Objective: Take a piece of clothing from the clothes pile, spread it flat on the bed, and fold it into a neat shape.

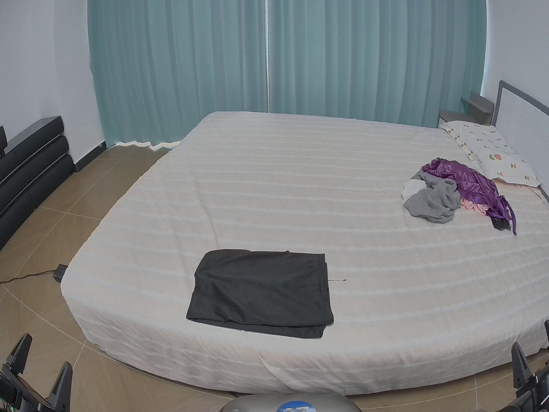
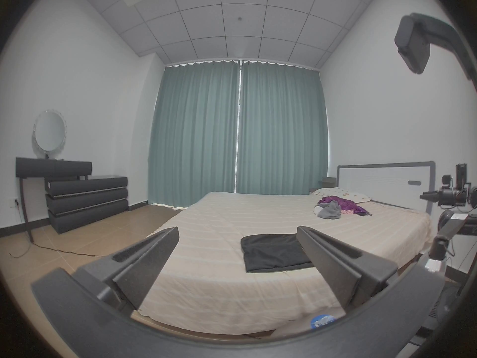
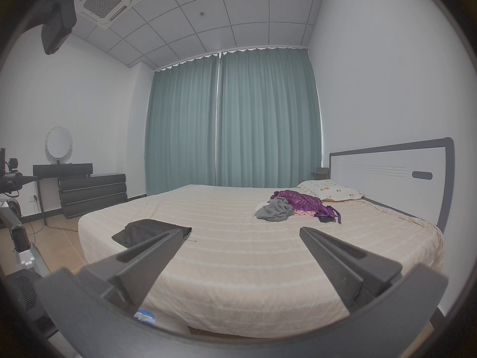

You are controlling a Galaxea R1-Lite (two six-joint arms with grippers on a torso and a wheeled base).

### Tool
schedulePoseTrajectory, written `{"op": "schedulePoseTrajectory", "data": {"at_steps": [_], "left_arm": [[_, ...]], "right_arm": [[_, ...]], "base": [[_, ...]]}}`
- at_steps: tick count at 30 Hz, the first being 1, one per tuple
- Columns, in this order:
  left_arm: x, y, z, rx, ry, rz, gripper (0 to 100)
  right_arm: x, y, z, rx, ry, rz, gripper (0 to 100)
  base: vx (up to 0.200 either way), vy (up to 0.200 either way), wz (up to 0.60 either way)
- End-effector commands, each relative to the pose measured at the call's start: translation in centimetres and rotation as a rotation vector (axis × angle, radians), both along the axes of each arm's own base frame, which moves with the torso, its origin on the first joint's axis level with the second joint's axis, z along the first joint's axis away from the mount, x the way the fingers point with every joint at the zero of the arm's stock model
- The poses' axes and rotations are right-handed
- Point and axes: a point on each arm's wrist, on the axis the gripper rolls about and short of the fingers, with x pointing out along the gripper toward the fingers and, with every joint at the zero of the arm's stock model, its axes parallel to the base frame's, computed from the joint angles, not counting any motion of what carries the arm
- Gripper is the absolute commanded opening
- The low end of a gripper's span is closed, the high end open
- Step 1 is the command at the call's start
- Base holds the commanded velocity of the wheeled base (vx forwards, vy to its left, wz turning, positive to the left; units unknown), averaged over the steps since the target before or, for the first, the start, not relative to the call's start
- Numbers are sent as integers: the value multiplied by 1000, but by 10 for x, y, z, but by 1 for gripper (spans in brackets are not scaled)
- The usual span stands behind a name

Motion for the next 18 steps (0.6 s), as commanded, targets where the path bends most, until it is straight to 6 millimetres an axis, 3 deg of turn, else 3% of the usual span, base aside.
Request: {"op": "schedulePoseTrajectory", "data": {"at_steps": [1,8,15,18], "left_arm": [[1,0,-5,-4,9,-1,100],[1,6,-6,5,22,256,100],[1,5,-7,-8,27,238,100],[1,3,-11,18,75,112,100]], "right_arm": [[0,0,-5,-1,6,1,100],[0,0,-5,3,6,1,100],[0,0,-5,2,6,1,100],[0,0,-5,0,6,1,100]], "base": [[0,0,0],[0,0,0],[0,0,0],[0,0,0]]}}
